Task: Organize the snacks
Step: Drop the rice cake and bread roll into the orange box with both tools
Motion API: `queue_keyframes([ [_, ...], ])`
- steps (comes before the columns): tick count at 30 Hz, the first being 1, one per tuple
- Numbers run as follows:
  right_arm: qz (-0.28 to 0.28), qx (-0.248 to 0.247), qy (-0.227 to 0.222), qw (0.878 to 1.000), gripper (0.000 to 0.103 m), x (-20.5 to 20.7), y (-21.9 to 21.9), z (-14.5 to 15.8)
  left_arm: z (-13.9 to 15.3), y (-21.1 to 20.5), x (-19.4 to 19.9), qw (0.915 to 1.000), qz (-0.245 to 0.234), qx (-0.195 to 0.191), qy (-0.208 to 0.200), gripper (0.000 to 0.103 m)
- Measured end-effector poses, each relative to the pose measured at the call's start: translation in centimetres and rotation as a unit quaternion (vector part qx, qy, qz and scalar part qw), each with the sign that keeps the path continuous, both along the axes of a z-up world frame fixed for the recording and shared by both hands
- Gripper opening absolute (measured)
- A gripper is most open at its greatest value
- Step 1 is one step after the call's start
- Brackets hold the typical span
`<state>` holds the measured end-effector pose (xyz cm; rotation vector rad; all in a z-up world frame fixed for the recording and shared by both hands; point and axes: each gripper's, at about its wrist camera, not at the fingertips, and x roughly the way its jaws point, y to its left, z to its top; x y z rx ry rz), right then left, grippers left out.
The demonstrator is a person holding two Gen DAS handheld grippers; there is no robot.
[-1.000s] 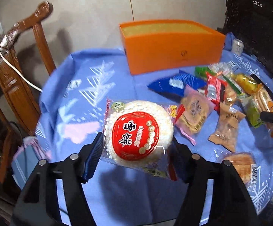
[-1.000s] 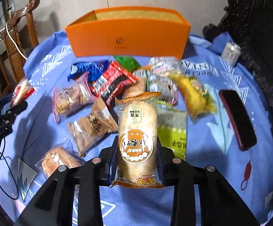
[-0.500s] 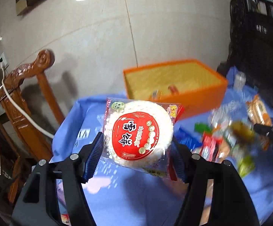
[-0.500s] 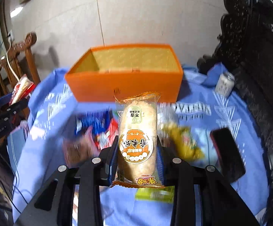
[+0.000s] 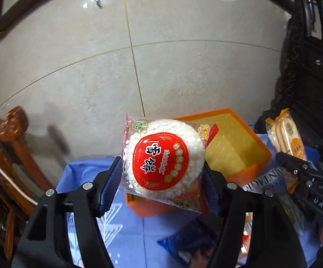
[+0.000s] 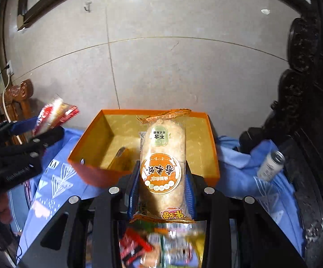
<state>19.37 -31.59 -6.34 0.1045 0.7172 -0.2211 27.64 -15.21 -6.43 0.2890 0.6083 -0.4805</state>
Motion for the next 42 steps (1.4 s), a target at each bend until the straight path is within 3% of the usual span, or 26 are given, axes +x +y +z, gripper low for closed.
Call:
queue_keyframes([
  [6,-0.006,0.010,0.013,1.000,0.035,4.9,-1.5,-1.6,-1.6,-3.2,6.1,0.9994,0.023,0.011,0.023,0.065],
  [12,-0.013,0.013,0.026,0.999,0.035,8.6,-3.1,-3.6,-3.1,-4.4,9.7,0.9989,0.032,0.018,0.029,0.065],
  [14,-0.009,0.019,0.027,0.999,0.037,9.5,-3.1,-4.1,-3.5,-4.7,10.3,0.9988,0.034,0.020,0.030,0.071],
  [15,-0.006,0.021,0.027,0.999,0.049,9.8,-3.1,-4.2,-3.7,-4.6,10.5,0.9987,0.036,0.020,0.028,0.083],
  [16,-0.003,0.019,0.028,0.999,0.081,10.2,-3.1,-4.4,-3.8,-4.8,10.4,0.9984,0.046,0.023,0.023,0.097],
  [17,-0.003,0.011,0.024,1.000,0.094,10.2,-2.9,-4.4,-3.8,-4.8,10.4,0.9982,0.053,0.023,0.018,0.099],
  [18,-0.004,0.001,0.018,1.000,0.100,10.1,-2.7,-4.4,-3.9,-4.7,10.4,0.9981,0.053,0.023,0.018,0.099],
  [22,-0.005,0.001,0.028,1.000,0.100,9.5,-2.3,-4.4,-4.1,-4.5,10.1,0.9976,0.047,0.035,0.037,0.099],
  [27,-0.015,0.018,0.028,0.999,0.100,7.4,-1.9,-3.6,-2.8,-3.7,8.1,0.9978,0.051,0.028,0.033,0.099],
  [37,-0.021,0.027,0.021,0.999,0.100,1.3,0.0,-1.2,0.6,-1.3,0.9,0.9986,0.047,0.020,0.011,0.099],
  [42,-0.023,0.026,0.019,0.999,0.100,-2.7,1.0,-0.7,1.0,0.6,-3.0,0.9988,0.044,0.014,0.014,0.099],
])
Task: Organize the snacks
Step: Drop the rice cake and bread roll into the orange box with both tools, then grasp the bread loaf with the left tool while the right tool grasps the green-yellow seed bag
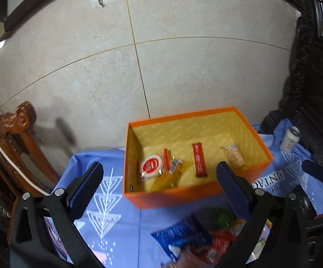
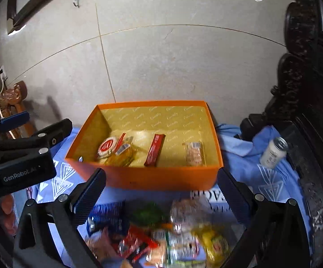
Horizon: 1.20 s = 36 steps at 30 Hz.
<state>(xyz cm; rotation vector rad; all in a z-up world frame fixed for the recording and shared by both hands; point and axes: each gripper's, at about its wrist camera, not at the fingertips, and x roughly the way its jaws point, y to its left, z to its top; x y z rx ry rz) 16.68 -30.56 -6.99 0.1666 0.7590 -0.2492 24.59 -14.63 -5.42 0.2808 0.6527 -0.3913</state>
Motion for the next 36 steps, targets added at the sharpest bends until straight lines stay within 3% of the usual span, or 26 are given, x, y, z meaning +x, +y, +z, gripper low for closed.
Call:
queue_keyframes([
  [5,-0.003,0.003,0.001,1.000,0.100,-4.1,0.9,-0.1,0.1,1.4,-3.9,0.9999,-0.001,-0.008,0.009,0.099],
  [12,-0.003,0.008,0.016,1.000,0.100,-9.9,2.2,-1.8,-2.1,3.4,-9.2,0.9997,-0.006,0.004,0.025,0.099],
  [16,-0.008,0.026,0.039,0.999,0.100,-12.4,2.3,-3.5,-4.7,3.9,-11.5,0.9979,-0.001,0.023,0.061,0.099],
  [21,-0.007,0.027,0.055,0.998,0.100,-14.5,2.6,-5.6,-7.1,4.5,-14.0,0.9969,-0.006,0.022,0.075,0.099],
  [27,-0.004,0.040,0.109,0.993,0.100,-17.1,2.8,-11.0,-13.6,6.4,-17.4,0.9906,0.003,0.038,0.131,0.099],
  [36,0.016,0.027,0.137,0.990,0.100,-16.1,2.4,-15.0,-18.5,7.7,-21.5,0.9845,0.004,0.064,0.163,0.099],
])
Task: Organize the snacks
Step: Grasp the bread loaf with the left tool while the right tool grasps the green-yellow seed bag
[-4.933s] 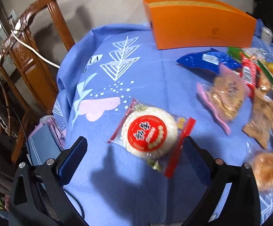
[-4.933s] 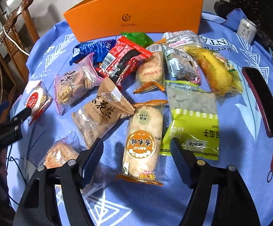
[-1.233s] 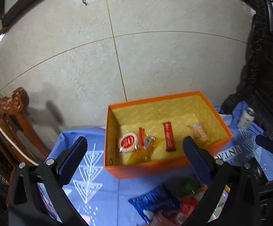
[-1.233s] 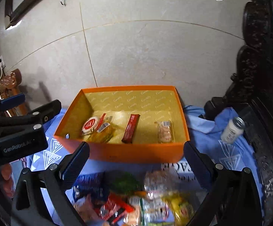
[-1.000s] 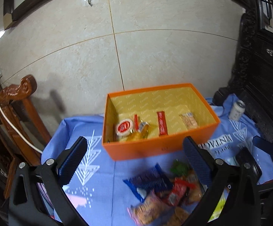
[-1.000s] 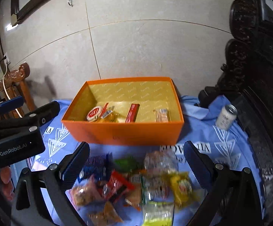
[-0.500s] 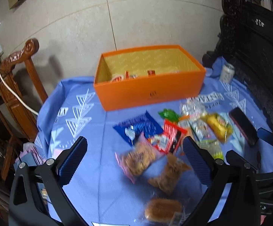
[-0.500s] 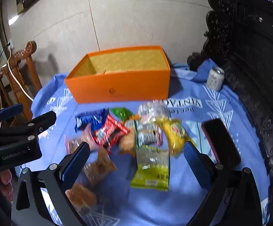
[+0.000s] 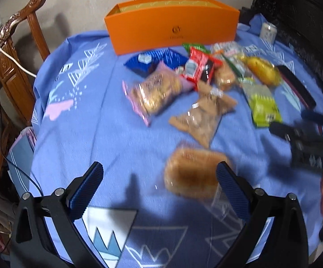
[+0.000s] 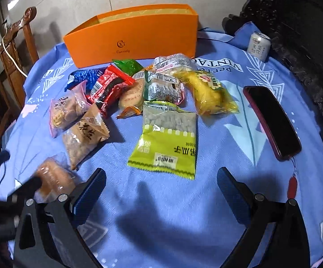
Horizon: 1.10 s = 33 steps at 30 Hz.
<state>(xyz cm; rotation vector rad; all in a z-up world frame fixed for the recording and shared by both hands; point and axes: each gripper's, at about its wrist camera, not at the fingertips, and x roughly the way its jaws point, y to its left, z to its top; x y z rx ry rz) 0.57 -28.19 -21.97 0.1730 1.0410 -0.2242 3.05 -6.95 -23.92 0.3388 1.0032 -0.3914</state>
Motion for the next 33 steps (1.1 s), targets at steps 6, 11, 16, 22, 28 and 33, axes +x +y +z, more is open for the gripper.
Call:
queue_keyframes([
  [6,0.026,0.003,0.012,1.000,0.100,2.2,-0.8,-2.2,-1.5,-0.6,-1.2,0.9999,-0.002,-0.012,0.004,0.099],
  [11,0.039,0.021,0.021,0.999,0.100,3.4,-0.9,-3.8,-1.8,-1.6,-1.7,0.9995,-0.019,-0.021,0.016,0.099],
  [16,0.039,0.014,0.012,0.999,0.100,4.4,-1.1,-3.9,-3.4,-2.9,-1.0,0.9994,-0.023,-0.003,0.023,0.099],
  [22,0.029,0.009,0.007,1.000,0.085,4.6,-1.8,-3.6,-4.6,-3.4,-0.3,0.9992,-0.027,0.010,0.029,0.099],
  [28,0.028,-0.008,0.013,0.999,0.074,4.8,-1.8,-3.6,-5.0,-3.5,0.3,0.9991,-0.031,0.002,0.030,0.099],
  [33,0.028,-0.001,0.016,0.999,0.064,4.6,-2.0,-3.3,-4.6,-3.8,0.1,0.9984,-0.050,-0.017,0.022,0.076],
])
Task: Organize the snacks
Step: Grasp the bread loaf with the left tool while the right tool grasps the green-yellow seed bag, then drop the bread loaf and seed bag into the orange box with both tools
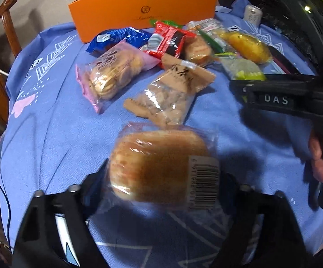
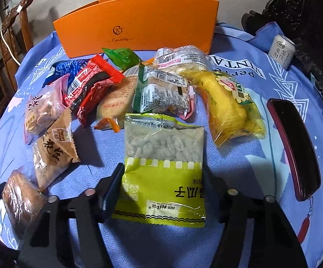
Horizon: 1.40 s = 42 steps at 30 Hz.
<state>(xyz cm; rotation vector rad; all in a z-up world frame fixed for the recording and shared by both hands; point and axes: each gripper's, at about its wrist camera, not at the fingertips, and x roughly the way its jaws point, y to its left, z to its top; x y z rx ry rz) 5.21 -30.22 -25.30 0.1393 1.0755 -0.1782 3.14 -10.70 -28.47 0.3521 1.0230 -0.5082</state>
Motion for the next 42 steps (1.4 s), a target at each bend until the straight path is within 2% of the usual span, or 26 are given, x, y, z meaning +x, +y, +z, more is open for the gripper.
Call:
queue_keyframes([
  [5,-0.004,0.007,0.002,1.000,0.061,-1.3,-0.1,0.5,0.5,-0.1,-0.3,0.9997,-0.013,0.011,-0.017,0.073],
  [13,-0.010,0.010,-0.010,1.000,0.061,-3.2,0.5,2.4,3.2,1.0,0.2,0.9988,-0.015,0.013,-0.045,0.072],
  [19,-0.005,-0.001,-0.041,0.999,0.061,-3.6,1.3,5.8,6.3,2.0,1.5,0.9977,-0.005,0.007,-0.067,0.072],
  [24,-0.011,-0.009,-0.076,0.997,0.061,-3.2,1.2,9.3,9.6,2.7,3.5,0.9963,0.001,-0.013,-0.085,0.072],
  [31,-0.029,-0.018,-0.125,0.992,0.061,0.1,0.0,13.9,14.4,2.3,9.6,0.9925,0.016,-0.053,-0.109,0.072],
  [37,-0.034,-0.025,-0.161,0.986,0.062,5.7,-2.2,17.7,18.7,-0.2,16.0,0.9856,0.021,-0.091,-0.141,0.072],
  [42,-0.030,-0.027,-0.170,0.985,0.062,11.3,-4.0,18.9,20.9,-3.5,22.3,0.9817,0.027,-0.111,-0.152,0.072],
])
